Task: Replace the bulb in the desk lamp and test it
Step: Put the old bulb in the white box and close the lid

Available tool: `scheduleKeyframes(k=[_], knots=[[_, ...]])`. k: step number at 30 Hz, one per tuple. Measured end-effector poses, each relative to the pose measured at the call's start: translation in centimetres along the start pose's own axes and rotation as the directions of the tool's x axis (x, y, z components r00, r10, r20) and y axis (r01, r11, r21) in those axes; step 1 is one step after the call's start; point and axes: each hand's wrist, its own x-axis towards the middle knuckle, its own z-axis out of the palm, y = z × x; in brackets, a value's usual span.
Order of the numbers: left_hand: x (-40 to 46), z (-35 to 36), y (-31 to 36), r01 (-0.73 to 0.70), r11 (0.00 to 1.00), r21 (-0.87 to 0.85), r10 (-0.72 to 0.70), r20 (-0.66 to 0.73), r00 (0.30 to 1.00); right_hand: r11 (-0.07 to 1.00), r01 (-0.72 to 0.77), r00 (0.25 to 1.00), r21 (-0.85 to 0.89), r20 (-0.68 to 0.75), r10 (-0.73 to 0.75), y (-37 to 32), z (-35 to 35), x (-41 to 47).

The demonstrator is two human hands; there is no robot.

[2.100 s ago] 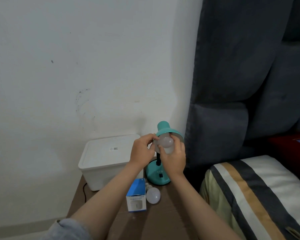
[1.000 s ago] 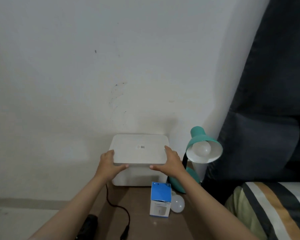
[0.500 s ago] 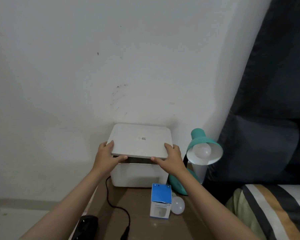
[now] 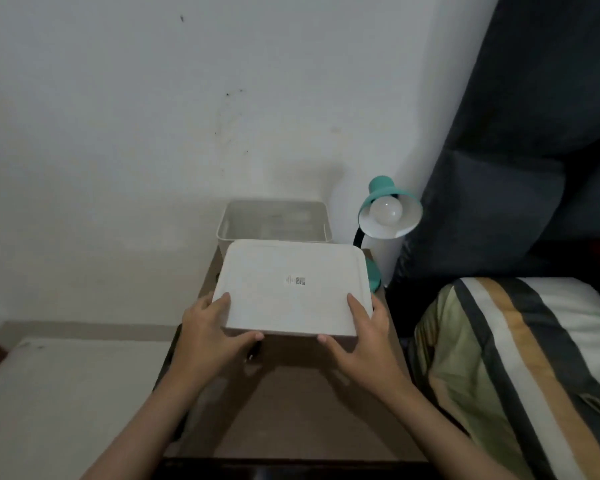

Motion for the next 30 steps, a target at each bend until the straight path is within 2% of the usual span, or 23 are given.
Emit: scheduleKeyframes(k=[8, 12, 16, 20, 22, 25, 30], knots=[[-10.1, 6.2, -0.6, 0.089, 0.996, -0.017, -0.085, 0.174, 0.981, 0.986, -0.165, 0.983, -0.036, 0.071, 0.167, 6.9, 0.3, -11.7], [-12.6, 8.1, -0.8, 0.117, 0.993, 0.012, -0.116, 0.262, 0.958, 0.963, -0.267, 0.943, -0.05, 0.194, 0.271, 8.6, 0.4, -14.3], [-13.2, 9.1, -1.7, 0.089, 0.994, 0.064, -0.105, 0.299, 0.949, 0.961, -0.262, 0.939, -0.088, 0.206, 0.275, 9.4, 0.7, -14.9], [-12.3, 9.0, -1.9, 0.077, 0.994, 0.082, -0.102, 0.368, 0.924, 0.943, -0.262, 0.936, -0.205, 0.184, 0.3, 8.8, 1.1, -13.7], [-10.7, 8.6, -1.9, 0.063, 0.997, 0.047, -0.074, 0.303, 0.95, 0.947, -0.242, 0.948, -0.211, 0.154, 0.277, 8.2, 1.3, -12.4], [-6.5, 7.4, -1.6, 0.024, 1.0, -0.011, -0.023, 0.108, 0.994, 0.964, -0.178, 0.977, -0.197, 0.079, 0.196, 7.0, 1.4, -9.0], [2.8, 5.0, -0.4, -0.022, 0.996, -0.084, 0.014, -0.098, 0.995, 0.989, -0.144, 0.989, 0.028, 0.024, 0.143, 4.9, 1.7, -0.5]])
